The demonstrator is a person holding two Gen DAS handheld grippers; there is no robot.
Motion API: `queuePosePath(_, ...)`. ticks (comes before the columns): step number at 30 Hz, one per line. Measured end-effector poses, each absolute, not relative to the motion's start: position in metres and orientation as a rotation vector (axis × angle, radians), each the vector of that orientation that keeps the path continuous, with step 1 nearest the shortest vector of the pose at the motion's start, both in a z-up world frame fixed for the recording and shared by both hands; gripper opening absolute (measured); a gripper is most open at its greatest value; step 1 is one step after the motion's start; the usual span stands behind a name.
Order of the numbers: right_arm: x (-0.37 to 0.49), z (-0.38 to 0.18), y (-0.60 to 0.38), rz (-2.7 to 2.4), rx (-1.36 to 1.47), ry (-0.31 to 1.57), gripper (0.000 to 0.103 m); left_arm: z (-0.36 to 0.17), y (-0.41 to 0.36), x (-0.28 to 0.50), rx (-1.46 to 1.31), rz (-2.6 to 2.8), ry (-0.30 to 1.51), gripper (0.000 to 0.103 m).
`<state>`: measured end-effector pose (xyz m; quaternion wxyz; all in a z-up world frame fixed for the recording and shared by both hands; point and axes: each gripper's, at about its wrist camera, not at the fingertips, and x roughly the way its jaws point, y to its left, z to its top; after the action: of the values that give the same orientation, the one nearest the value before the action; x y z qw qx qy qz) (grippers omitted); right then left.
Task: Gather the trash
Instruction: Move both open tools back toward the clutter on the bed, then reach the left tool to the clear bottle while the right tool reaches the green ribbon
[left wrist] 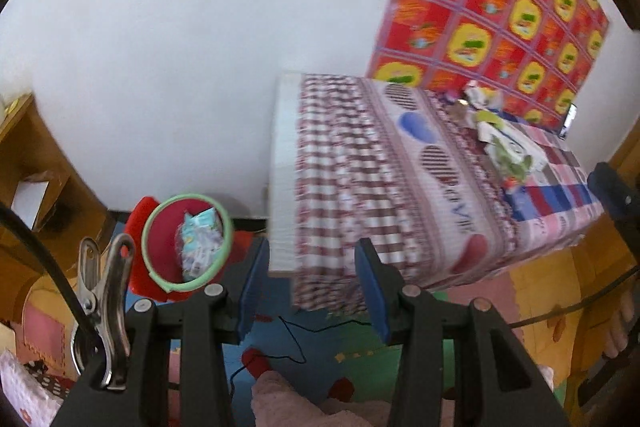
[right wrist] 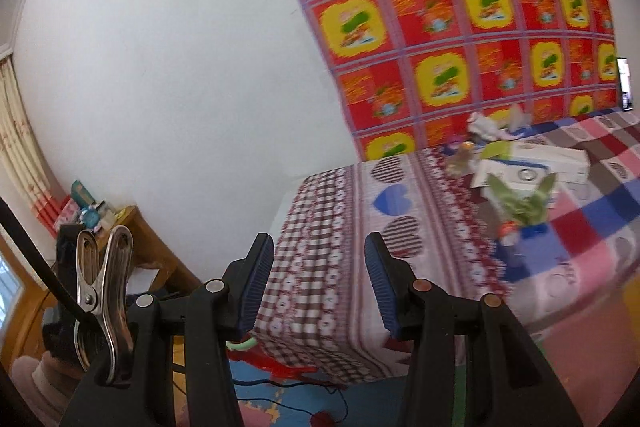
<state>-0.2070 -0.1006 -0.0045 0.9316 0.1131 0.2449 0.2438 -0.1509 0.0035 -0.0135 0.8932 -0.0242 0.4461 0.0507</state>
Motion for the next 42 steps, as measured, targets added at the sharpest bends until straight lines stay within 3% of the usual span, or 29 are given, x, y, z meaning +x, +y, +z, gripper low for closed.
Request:
queuePosePath(16,-0.217,-0.005,-0.228,0.254,0.308,0.485,0.049,-0.007,-0.129,-0.085,0.049,-0.156,0.932,0.047)
queuePosePath(42,-0.090,-0.013,-0.340,0.185,0.288,0.566,0.049,-0.092,-0.258,0.061,0.130,-0.328,1.121,0.047)
